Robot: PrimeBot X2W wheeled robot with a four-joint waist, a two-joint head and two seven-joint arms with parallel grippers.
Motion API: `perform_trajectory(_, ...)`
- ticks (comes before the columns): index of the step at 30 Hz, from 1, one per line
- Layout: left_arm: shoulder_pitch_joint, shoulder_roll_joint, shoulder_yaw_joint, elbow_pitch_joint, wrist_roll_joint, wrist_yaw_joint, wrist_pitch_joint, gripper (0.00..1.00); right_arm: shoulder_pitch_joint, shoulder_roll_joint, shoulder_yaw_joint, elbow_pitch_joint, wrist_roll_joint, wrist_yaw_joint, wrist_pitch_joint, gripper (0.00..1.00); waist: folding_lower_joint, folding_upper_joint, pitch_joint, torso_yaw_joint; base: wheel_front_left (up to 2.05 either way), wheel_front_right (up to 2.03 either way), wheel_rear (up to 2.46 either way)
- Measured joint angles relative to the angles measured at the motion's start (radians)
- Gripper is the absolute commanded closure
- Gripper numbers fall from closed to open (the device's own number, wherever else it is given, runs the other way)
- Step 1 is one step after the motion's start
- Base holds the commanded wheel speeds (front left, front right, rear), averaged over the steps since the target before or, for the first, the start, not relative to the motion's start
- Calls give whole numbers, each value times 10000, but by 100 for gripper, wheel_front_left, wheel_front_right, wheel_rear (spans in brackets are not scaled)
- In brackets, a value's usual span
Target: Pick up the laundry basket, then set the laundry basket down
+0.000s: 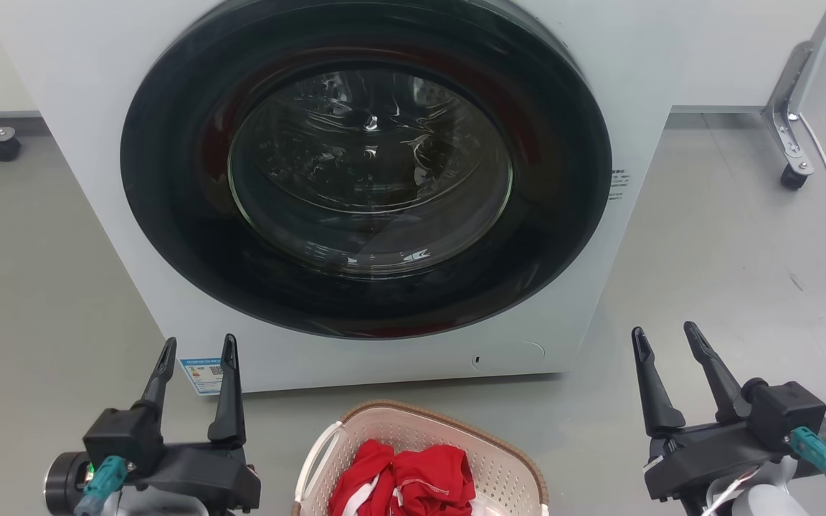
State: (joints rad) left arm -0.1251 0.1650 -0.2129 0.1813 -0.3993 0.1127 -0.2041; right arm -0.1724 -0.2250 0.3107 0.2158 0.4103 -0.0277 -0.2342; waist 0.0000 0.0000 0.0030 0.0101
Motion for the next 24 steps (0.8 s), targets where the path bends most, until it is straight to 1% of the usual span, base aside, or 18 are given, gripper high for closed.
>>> perform_trajectory(5, -3, 17, -102, 4, 531, 107, 2, 0, -18, -25, 113, 19, -499, -119, -151, 0, 0, 0, -5, -3, 0, 0, 0)
perform_trajectory(24, -5, -12, -42, 107, 533, 107, 282, 0, -11, 0, -88, 232, -481, -121, -151, 0, 0, 0, -4, -31, 0, 0, 0)
